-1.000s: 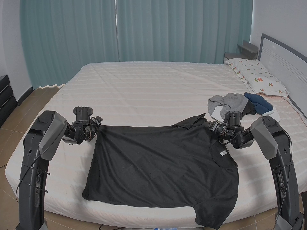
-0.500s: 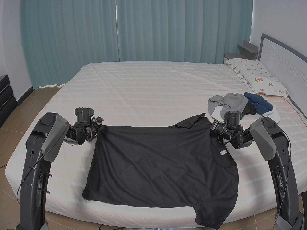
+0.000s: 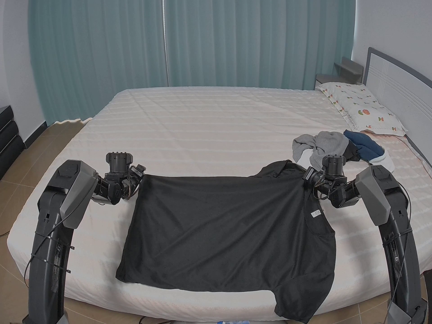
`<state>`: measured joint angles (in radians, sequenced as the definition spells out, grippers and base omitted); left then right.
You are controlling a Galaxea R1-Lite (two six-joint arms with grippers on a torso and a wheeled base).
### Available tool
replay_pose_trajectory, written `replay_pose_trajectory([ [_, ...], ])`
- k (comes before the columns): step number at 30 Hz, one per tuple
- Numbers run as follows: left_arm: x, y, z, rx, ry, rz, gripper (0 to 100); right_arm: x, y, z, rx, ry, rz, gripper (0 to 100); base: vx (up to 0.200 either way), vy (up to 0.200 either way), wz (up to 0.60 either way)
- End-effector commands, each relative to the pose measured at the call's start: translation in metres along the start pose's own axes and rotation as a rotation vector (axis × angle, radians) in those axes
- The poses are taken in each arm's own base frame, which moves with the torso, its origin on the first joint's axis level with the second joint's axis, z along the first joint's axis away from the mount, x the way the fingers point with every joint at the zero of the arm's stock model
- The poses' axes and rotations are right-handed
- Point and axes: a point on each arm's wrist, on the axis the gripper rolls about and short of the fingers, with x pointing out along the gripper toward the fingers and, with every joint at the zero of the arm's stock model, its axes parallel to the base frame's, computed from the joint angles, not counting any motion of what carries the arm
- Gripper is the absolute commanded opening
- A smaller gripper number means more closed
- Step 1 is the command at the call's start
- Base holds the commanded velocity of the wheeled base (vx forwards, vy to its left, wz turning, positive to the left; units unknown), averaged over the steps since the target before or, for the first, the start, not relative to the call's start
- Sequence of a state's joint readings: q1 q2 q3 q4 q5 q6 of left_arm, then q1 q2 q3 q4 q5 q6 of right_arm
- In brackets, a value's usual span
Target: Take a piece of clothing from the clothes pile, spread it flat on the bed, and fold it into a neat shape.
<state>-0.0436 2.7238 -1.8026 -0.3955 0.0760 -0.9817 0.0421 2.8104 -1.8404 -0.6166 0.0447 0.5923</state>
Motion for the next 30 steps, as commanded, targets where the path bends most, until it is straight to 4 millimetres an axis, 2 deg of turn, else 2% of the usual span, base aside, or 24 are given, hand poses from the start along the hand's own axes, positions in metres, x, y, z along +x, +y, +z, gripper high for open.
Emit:
replay_pose_trajectory([
  [1, 0.001, 0.001, -0.004, 0.009, 0.004, 0.005, 100, 0.006, -0.004, 0.001, 0.002, -0.035, -0.014, 0, 0.0, 0.0, 0.0],
  [14, -0.002, 0.001, -0.004, 0.011, 0.023, 0.033, 100, 0.01, -0.003, 0.002, 0.014, -0.064, -0.024, 0, 0.0, 0.0, 0.0],
  [17, -0.008, -0.004, 0.0, 0.007, 0.02, 0.031, 100, 0.009, -0.002, -0.001, 0.013, -0.058, -0.024, 0, 0.0, 0.0, 0.0],
  [18, -0.008, -0.003, 0.0, 0.007, 0.022, 0.034, 100, 0.009, -0.002, -0.001, 0.013, -0.057, -0.025, 100, 0.0, 0.0, 0.0],
  [20, -0.017, -0.005, 0.001, 0.005, 0.029, 0.042, 100, 0.004, 0.0, 0.0, 0.002, -0.048, -0.034, 100, 0.0, 0.0, 0.0],
  [22, -0.027, -0.007, 0.002, 0.007, 0.033, 0.044, 100, -0.009, 0.008, 0.016, 0.0, -0.067, -0.022, 100, 0.0, 0.0, 0.0],
  [23, -0.029, -0.008, 0.003, 0.007, 0.033, 0.043, 100, -0.013, 0.009, 0.019, 0.002, -0.069, -0.021, 100, 0.0, 0.0, 0.0],
  [24, -0.038, -0.013, 0.007, 0.002, 0.033, 0.037, 100, -0.026, 0.012, 0.025, 0.002, -0.058, -0.017, 100, 0.0, 0.0, 0.0],
  [25, -0.038, -0.013, 0.007, 0.002, 0.033, 0.037, 100, -0.026, 0.012, 0.025, 0.002, -0.058, -0.017, 100, 0.0, 0.0, 0.0],
  [26, -0.05, -0.02, 0.012, -0.01, 0.034, 0.027, 100, -0.044, 0.013, 0.034, -0.007, -0.042, -0.012, 100, 0.0, 0.0, 0.0],
  [30, -0.069, -0.034, 0.007, -0.001, 0.054, 0.009, 100, -0.074, 0.012, 0.051, -0.015, -0.053, -0.004, 100, 0.0, 0.0, 0.0],
])
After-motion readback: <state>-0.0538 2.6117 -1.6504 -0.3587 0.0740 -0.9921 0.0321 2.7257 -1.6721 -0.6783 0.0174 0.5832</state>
